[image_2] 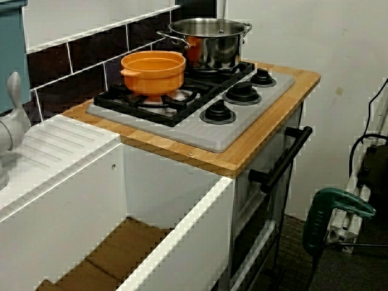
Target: Lift pot from stove
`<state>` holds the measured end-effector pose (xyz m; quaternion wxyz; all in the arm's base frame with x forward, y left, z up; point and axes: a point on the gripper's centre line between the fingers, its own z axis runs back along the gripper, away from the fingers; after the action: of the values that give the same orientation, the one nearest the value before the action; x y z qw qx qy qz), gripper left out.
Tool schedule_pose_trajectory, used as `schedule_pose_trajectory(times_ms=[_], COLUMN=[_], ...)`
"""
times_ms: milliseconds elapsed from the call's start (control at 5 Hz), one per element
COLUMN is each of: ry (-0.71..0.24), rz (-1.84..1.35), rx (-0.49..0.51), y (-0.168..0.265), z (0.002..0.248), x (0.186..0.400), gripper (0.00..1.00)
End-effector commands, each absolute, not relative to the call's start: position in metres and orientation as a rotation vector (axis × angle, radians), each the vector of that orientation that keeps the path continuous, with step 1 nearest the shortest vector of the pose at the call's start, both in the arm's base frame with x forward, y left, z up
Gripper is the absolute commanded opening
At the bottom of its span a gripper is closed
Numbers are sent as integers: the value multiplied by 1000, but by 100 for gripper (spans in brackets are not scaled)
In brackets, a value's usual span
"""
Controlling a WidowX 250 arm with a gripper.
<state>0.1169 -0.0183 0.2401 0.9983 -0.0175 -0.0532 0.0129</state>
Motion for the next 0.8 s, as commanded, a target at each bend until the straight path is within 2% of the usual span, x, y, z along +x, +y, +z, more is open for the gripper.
schedule_pose_trajectory(times_ms=[0, 400, 600], ry=[-107, -38, -57], rz=[26, -348, -476], rx=[-35, 94, 132], y=[-18, -7, -7], z=[240, 221, 213], x=[117, 193, 223], gripper=[100, 100, 100])
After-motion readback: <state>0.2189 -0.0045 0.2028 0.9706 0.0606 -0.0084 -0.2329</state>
